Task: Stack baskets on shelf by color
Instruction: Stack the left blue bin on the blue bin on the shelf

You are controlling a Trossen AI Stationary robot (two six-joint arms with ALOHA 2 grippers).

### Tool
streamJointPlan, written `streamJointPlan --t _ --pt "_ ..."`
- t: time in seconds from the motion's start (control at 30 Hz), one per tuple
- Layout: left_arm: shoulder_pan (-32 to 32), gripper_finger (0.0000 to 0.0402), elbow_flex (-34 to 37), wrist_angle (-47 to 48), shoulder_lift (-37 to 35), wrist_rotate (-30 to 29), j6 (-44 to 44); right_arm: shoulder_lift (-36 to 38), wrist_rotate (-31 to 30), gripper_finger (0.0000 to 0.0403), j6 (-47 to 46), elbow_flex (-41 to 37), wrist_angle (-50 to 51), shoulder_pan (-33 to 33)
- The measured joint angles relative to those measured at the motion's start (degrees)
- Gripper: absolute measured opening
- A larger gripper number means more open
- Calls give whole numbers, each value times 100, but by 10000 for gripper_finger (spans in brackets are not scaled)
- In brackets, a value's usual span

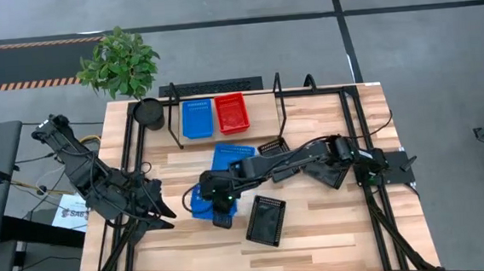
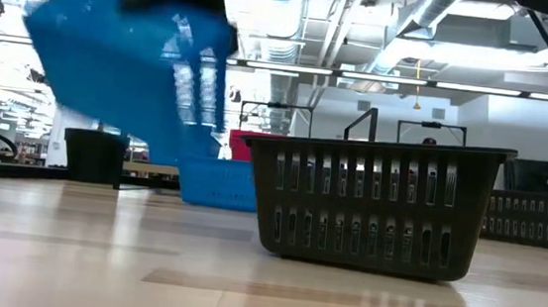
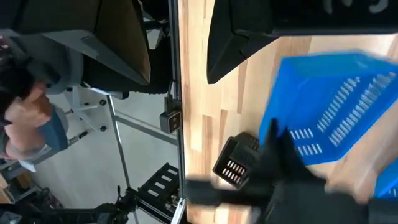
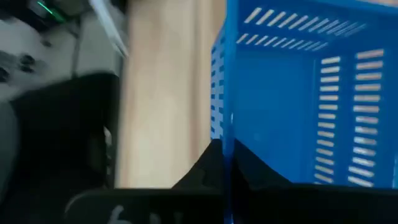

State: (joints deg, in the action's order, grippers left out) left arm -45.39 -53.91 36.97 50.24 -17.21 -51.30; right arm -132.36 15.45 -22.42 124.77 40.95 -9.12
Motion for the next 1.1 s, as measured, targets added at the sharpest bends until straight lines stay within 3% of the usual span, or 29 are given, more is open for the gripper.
streamJointPlan --t 0.1,0.2,0.5,0.9,1.1 --pt "-34 146 0 0 -19 144 -89 71 -260 9 262 540 328 13" --pt "-130 146 2 -32 -125 246 -181 122 -1090 17 860 1041 797 109" --pt "-282 146 2 -24 -568 -303 -151 471 -2686 11 4180 888 1112 893" --pt "-280 146 2 200 -717 -610 107 460 -2757 12 9150 886 1332 2255" --pt "-280 146 2 332 -719 -770 106 250 -2737 11 11528 867 1204 2540"
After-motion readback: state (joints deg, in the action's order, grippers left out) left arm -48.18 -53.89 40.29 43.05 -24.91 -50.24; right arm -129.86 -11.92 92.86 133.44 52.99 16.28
